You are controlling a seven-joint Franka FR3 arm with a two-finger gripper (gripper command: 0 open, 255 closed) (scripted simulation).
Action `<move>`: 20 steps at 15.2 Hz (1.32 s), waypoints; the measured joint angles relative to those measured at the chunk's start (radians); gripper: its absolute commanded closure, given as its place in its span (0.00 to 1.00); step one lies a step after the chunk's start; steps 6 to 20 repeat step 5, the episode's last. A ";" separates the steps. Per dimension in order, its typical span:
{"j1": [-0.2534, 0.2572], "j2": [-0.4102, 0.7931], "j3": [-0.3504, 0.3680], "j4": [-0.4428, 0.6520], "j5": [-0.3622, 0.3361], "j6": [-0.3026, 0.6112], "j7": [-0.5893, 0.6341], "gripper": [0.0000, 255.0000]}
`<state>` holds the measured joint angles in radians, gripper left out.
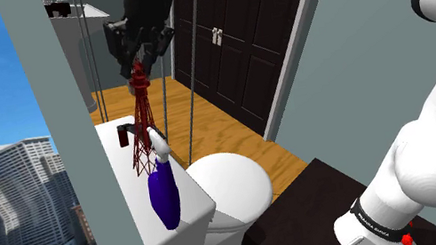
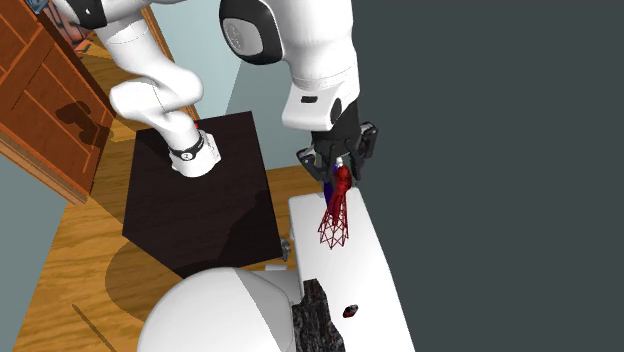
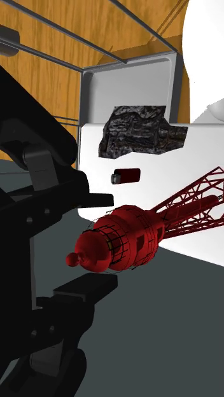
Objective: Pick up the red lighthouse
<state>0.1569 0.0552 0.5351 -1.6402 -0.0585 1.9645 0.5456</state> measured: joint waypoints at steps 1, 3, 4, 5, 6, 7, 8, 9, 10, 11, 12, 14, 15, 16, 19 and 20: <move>0.000 0.004 0.000 0.016 -0.002 -0.013 0.000 1.00; 0.003 0.009 0.002 0.053 -0.005 -0.045 0.002 1.00; 0.004 0.012 0.002 0.066 -0.007 -0.056 0.003 1.00; 0.004 0.014 0.002 0.078 -0.008 -0.066 0.002 1.00; 0.004 0.014 0.002 0.078 -0.008 -0.066 0.002 1.00; 0.004 0.014 0.002 0.078 -0.008 -0.066 0.002 1.00; 0.004 0.014 0.002 0.078 -0.008 -0.066 0.002 1.00; 0.004 0.014 0.002 0.078 -0.008 -0.066 0.002 1.00; 0.004 0.014 0.002 0.078 -0.008 -0.066 0.002 1.00; 0.004 0.014 0.002 0.078 -0.008 -0.066 0.002 1.00; 0.004 0.014 0.002 0.078 -0.008 -0.066 0.002 1.00; 0.004 0.014 0.002 0.078 -0.008 -0.066 0.002 1.00; 0.004 0.014 0.002 0.078 -0.008 -0.066 0.002 1.00; 0.004 0.014 0.002 0.078 -0.008 -0.066 0.002 1.00; 0.004 0.014 0.002 0.078 -0.008 -0.066 0.002 1.00; 0.004 0.014 0.002 0.078 -0.008 -0.066 0.002 1.00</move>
